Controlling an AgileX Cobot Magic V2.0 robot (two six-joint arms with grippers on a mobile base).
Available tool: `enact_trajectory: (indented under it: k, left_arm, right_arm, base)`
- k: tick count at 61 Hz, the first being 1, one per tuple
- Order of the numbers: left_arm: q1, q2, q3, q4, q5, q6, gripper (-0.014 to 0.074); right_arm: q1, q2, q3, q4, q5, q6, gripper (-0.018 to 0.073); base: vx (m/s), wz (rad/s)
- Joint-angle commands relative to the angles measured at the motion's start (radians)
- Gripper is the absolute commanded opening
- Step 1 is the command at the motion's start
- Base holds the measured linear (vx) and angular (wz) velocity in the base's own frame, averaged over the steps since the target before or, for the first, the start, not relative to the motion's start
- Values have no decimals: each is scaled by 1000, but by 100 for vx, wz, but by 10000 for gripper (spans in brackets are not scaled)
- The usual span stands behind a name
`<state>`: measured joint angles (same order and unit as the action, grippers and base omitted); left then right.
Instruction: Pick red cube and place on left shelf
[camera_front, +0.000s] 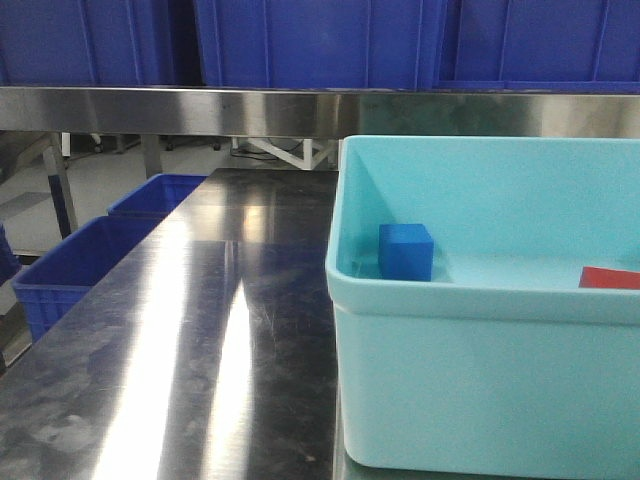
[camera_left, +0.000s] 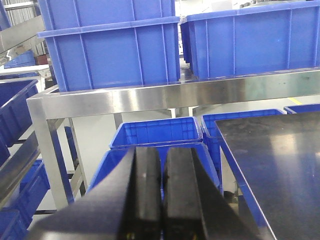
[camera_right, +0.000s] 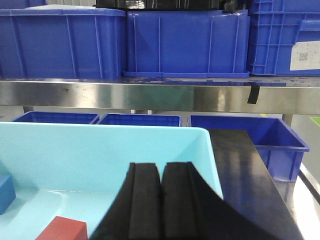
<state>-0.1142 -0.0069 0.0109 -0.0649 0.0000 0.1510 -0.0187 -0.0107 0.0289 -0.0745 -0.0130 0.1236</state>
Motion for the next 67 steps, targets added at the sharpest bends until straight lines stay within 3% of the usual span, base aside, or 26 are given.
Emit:
enact_trajectory:
  k: [1, 67]
  left_arm:
    - [-6, 8, 22, -2, -84, 2, 106]
    - [-6, 8, 22, -2, -84, 2, 106]
  right_arm:
    - [-2, -17, -24, -6, -86, -4, 49]
    - [-2, -17, -24, -6, -95, -4, 49]
  base:
    - [0, 0]
    - [0, 0]
